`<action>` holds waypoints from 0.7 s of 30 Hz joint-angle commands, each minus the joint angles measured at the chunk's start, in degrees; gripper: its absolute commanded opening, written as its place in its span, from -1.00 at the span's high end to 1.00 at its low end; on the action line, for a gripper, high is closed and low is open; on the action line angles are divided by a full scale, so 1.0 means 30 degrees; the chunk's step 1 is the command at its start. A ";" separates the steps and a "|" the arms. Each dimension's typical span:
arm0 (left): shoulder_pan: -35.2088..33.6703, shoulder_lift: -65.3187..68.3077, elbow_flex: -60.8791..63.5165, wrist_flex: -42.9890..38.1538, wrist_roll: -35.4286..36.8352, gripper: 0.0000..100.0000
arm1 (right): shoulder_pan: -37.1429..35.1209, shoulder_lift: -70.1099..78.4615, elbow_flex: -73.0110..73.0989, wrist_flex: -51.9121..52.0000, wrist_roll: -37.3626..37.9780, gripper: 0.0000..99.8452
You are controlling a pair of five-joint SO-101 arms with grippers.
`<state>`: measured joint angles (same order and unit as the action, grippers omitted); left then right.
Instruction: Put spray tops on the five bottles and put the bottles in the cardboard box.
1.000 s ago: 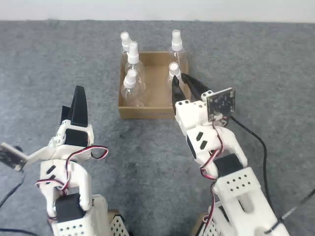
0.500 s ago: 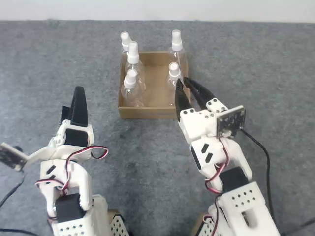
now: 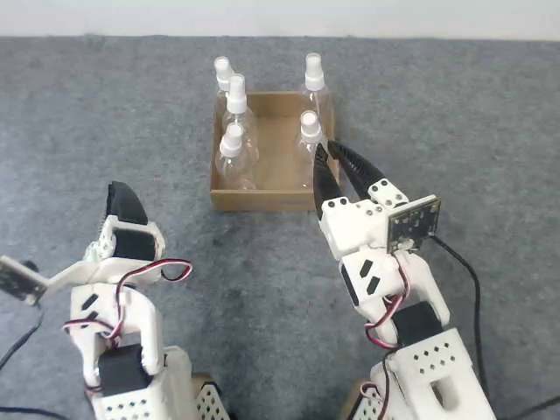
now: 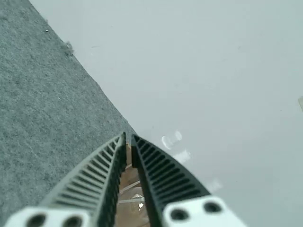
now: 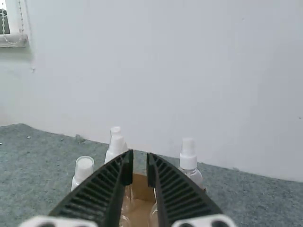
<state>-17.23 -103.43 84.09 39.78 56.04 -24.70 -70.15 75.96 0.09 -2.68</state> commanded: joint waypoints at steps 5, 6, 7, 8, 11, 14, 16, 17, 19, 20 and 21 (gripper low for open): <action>0.0938 -0.0352 -0.0747 -0.0586 -0.1788 0.98 | 0.0044 -0.1978 0.0908 -0.0864 0.0000 0.99; 0.0938 -0.0352 -0.0777 -0.0586 -0.1846 0.98 | 0.0044 -0.2564 0.1319 -0.1187 0.0059 0.99; 0.0938 -0.0352 -0.0777 -0.0586 -0.1875 0.98 | 0.0044 -0.3150 0.1641 -0.1333 0.0059 0.99; 0.0938 -0.0352 -0.0777 -0.0586 -0.1875 0.98 | 0.0044 -0.3707 0.1875 -0.1333 0.0059 0.99; 0.1055 -0.0352 -0.0777 -0.0586 -0.2139 0.98 | 0.0044 -0.4908 0.2168 -0.0894 0.0059 0.99; 0.1055 -0.0352 -0.0806 -0.0615 -0.3223 0.98 | 0.0044 -0.5641 0.2256 -0.0337 0.0059 0.99; 0.1084 -0.0381 -0.0835 -0.0615 -0.3458 0.98 | 0.0044 -0.6081 0.2608 -0.0425 0.0088 0.99; 0.1084 -0.0381 -0.0835 -0.0615 -0.3458 0.98 | 0.0044 -0.6256 0.2755 -0.0425 0.0088 0.99; 0.1114 -0.0381 -0.0835 -0.0615 -0.3516 0.98 | 0.0044 -0.6696 0.2872 -0.0337 0.0088 0.99; 0.1172 -0.0381 -0.0835 -0.0615 -0.3751 0.98 | 0.0044 -0.6930 0.2960 -0.0278 0.0088 0.99; 0.1465 -0.0381 -0.0777 -0.0615 -0.4190 0.98 | 0.0044 -0.7165 0.3165 -0.0366 0.0088 0.99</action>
<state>-14.15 -103.43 84.09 39.78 45.76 -24.79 -88.88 85.36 -1.14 -2.68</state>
